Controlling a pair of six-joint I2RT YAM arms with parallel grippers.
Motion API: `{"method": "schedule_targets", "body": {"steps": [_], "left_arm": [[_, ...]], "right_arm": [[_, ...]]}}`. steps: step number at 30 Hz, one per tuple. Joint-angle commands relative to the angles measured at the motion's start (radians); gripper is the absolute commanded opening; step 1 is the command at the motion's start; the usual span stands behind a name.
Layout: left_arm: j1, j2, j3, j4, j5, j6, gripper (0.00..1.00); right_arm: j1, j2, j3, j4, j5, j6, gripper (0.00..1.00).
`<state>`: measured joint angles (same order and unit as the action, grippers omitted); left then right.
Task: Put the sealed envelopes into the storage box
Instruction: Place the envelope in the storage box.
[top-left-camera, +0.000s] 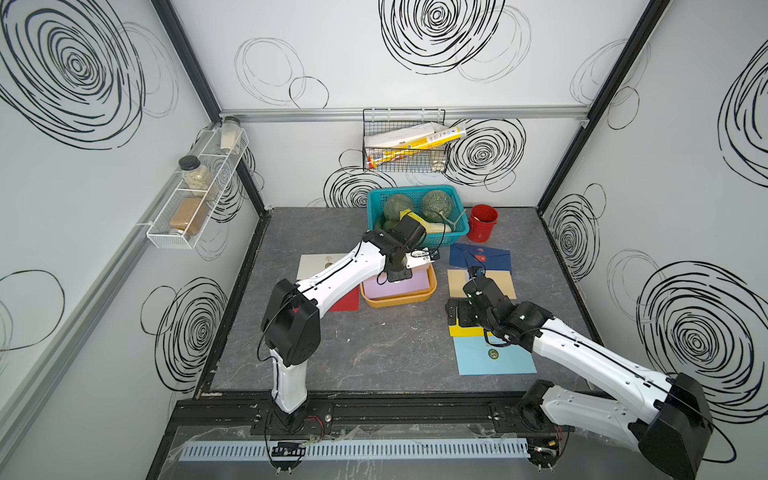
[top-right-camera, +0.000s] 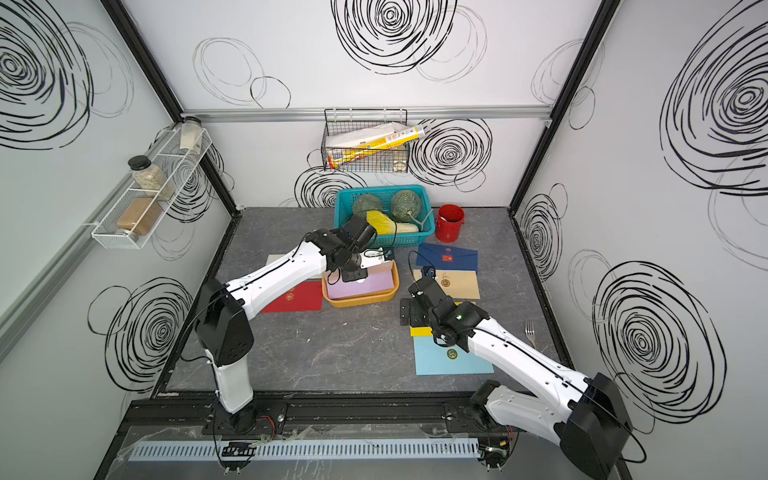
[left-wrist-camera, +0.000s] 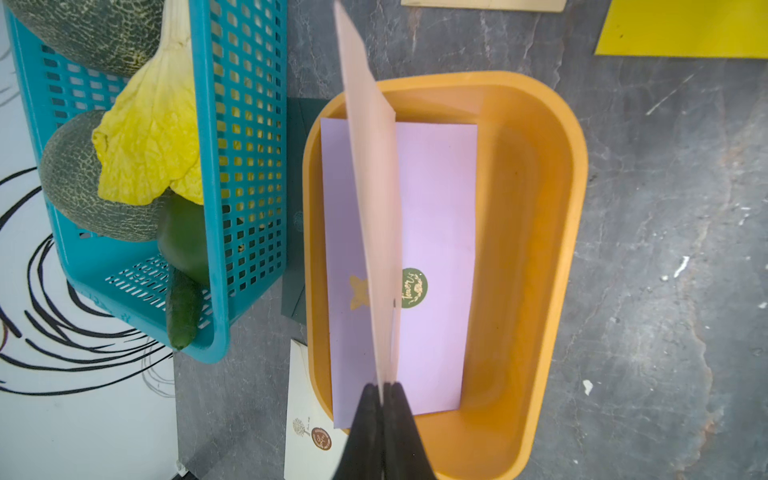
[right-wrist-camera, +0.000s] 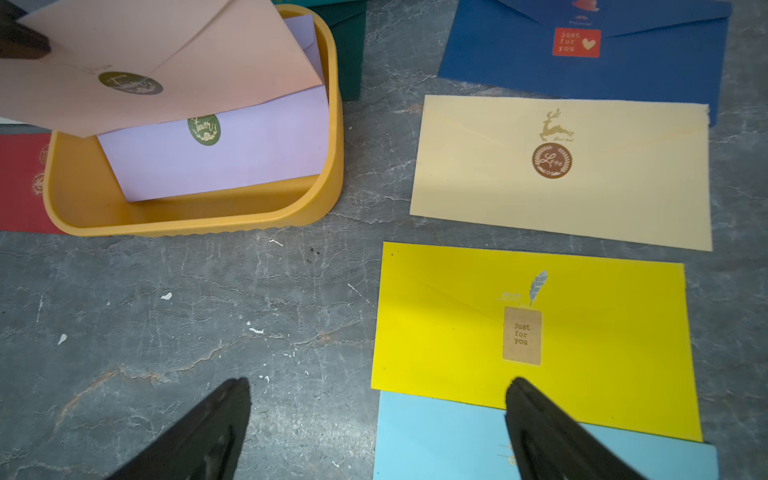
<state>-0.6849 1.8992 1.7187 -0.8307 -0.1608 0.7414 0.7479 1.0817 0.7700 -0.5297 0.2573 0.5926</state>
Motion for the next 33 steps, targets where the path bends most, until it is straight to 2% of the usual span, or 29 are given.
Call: {"method": "schedule_targets", "body": {"steps": [1, 8, 15, 18, 22, 25, 28, 33], "left_arm": [[-0.004, 0.019, 0.062, -0.006, 0.048, 0.026, 0.0], [0.014, 0.083, 0.109, -0.059, 0.107, 0.016, 0.0], [0.036, 0.146, 0.14, -0.071, 0.095, 0.005, 0.01], [0.049, 0.185, 0.167, -0.088, 0.07, 0.005, 0.07], [0.066, 0.198, 0.158, -0.025, 0.026, -0.017, 0.15], [0.065, 0.203, 0.149, 0.008, -0.01, -0.021, 0.32], [0.066, 0.202, 0.149, 0.025, -0.029, -0.024, 0.37], [0.067, 0.169, 0.153, 0.081, -0.072, -0.041, 0.37]], "right_arm": [[-0.005, 0.007, -0.005, 0.029, -0.008, -0.012, 1.0], [-0.012, 0.007, -0.004, 0.031, -0.016, -0.015, 1.0], [-0.015, 0.002, 0.004, 0.025, -0.016, -0.021, 1.0], [-0.015, 0.005, 0.008, 0.028, -0.028, -0.021, 1.0], [-0.015, 0.001, 0.014, 0.033, -0.036, -0.019, 1.0], [-0.015, 0.002, 0.019, 0.034, -0.046, -0.018, 1.0], [-0.015, 0.0, 0.025, 0.036, -0.053, -0.016, 1.0], [-0.015, -0.005, 0.022, 0.037, -0.061, -0.016, 1.0]]}}
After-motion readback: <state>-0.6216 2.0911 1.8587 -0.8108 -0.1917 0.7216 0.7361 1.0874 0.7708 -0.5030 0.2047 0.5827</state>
